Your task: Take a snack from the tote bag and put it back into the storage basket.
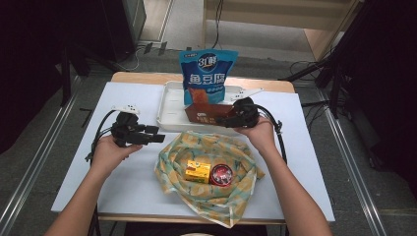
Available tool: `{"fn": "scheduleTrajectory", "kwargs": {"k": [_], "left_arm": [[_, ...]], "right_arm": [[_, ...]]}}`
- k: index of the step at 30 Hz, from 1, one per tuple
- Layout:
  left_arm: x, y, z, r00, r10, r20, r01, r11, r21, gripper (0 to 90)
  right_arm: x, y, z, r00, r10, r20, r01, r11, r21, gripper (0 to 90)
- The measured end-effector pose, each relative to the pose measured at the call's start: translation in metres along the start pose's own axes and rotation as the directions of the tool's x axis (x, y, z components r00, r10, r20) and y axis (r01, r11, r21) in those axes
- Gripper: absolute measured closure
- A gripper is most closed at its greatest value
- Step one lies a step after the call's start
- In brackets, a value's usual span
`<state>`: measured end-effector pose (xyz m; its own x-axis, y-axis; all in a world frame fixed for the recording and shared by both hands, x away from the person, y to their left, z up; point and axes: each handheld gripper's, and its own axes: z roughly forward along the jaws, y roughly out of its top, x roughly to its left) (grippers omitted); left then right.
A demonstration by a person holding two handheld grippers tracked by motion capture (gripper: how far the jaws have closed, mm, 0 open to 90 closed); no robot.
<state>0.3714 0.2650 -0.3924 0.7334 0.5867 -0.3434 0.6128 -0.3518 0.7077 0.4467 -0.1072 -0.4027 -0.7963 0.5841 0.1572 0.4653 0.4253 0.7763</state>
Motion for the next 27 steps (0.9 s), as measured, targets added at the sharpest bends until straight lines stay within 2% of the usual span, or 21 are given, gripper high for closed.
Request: {"fn": "scheduleTrajectory", "kwargs": {"k": [11, 15, 27], "left_arm": [[0.0, 0.0, 0.0, 1.0, 0.001, -0.001, -0.001, 1.0, 0.002, 44.0], [0.0, 0.0, 0.0, 1.0, 0.001, -0.002, -0.001, 1.0, 0.003, 44.0], [0.001, 0.0, 0.0, 1.0, 0.001, 0.001, -0.001, 1.0, 0.001, 44.0]], "right_arm": [[0.002, 0.001, 0.017, 0.9998, -0.001, -0.018, 0.001, 1.0, -0.005, 45.1], [0.001, 0.003, 0.022, 0.9996, 0.015, -0.024, -0.015, 1.0, 0.002, 44.8], [0.001, 0.007, 0.041, 0.9993, 0.001, -0.038, -0.001, 1.0, 0.017, 43.9]]}}
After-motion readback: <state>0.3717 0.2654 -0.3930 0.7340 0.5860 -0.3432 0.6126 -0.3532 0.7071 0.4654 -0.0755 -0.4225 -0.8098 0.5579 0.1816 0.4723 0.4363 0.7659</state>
